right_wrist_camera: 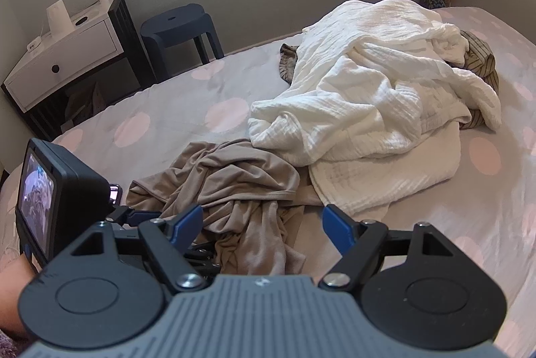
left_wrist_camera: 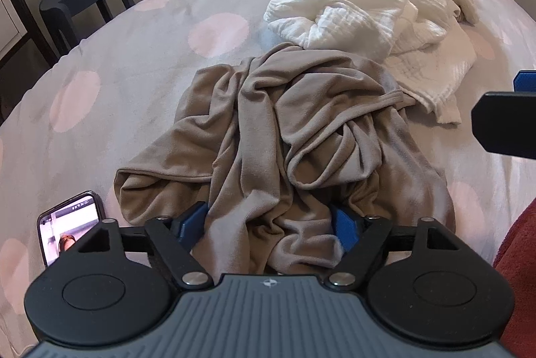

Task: Fold clothes
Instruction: 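Lower the left tool onto the beige shirt and close its fingers, then lift the beige shirt with the left tool and pull it free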

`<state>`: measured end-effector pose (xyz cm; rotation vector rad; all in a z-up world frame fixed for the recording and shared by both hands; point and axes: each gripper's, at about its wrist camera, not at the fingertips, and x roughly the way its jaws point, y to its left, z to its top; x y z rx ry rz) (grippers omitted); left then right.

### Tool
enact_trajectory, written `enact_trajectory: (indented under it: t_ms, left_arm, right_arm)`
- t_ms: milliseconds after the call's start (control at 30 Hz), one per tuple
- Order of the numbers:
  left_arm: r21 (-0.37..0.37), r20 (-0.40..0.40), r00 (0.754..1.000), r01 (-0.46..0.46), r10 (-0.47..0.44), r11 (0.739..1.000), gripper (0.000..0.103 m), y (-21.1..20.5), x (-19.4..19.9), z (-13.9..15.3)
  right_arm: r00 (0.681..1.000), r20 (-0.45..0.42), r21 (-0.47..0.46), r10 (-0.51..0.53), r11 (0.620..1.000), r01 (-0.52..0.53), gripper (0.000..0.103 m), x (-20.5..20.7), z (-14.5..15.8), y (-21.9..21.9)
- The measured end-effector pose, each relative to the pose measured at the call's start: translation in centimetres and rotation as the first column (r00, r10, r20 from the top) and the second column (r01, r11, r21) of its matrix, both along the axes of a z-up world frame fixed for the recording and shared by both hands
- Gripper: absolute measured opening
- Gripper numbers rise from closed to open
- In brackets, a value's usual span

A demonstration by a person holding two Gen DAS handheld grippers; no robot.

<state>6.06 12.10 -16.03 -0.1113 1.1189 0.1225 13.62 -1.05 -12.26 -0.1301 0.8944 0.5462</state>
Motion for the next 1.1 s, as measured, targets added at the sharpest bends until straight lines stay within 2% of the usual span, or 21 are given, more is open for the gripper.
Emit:
enact_trajectory:
  t_ms: [33, 200, 267, 467, 633, 733, 900, 1033, 1100]
  left_arm:
    - [-0.005, 0.002, 1.0, 0.005, -0.005, 1.0, 0.062, -0.1, 0.0, 0.1]
    - [-0.001, 0.03, 0.999, 0.038, -0.038, 0.999, 0.024, -0.9, -0.1, 1.2]
    - [0.011, 0.055, 0.997, 0.054, -0.054, 0.999, 0.016, -1.3, -0.1, 2.1]
    - [-0.004, 0.179, 0.979, 0.102, -0.099, 0.995, 0.012, -2.4, 0.4, 7.0]
    - [-0.007, 0.267, 0.946, 0.195, -0.186, 0.981, 0.011, -4.7, 1.8, 12.0]
    - [0.026, 0.326, 0.91, 0.262, -0.256, 0.965, 0.011, -7.1, 2.7, 15.3]
    - [0.08, 0.41, 0.835, 0.368, -0.367, 0.926, 0.01, -11.9, 3.8, 21.2]
    - [0.117, 0.471, 0.759, 0.452, -0.45, 0.884, 0.01, -16.5, 3.7, 25.4]
    - [0.133, 0.496, 0.715, 0.498, -0.492, 0.857, 0.01, -18.9, 3.3, 27.3]
  right_arm:
    - [1.0, 0.005, 0.005, -0.004, 1.0, 0.004, 0.081, -0.1, 0.1, -0.1]
    - [0.999, 0.024, 0.043, -0.033, 0.999, 0.032, 0.081, -0.6, 0.7, -1.2]
    - [0.998, 0.036, 0.068, -0.058, 0.996, 0.056, 0.081, -0.9, 1.3, -2.0]
    - [0.981, 0.099, 0.113, -0.165, 0.982, 0.154, 0.082, -2.1, 2.9, -5.3]
    - [0.956, 0.154, 0.119, -0.249, 0.965, 0.232, 0.082, -3.2, 4.2, -8.8]
    - [0.941, 0.168, 0.144, -0.293, 0.952, 0.27, 0.083, -4.0, 5.0, -11.2]
    - [0.928, 0.2, 0.187, -0.315, 0.942, 0.28, 0.084, -5.7, 6.9, -14.2]
    - [0.917, 0.224, 0.245, -0.329, 0.93, 0.274, 0.086, -7.0, 8.6, -16.2]
    - [0.901, 0.266, 0.246, -0.343, 0.928, 0.281, 0.086, -7.7, 9.4, -17.1]
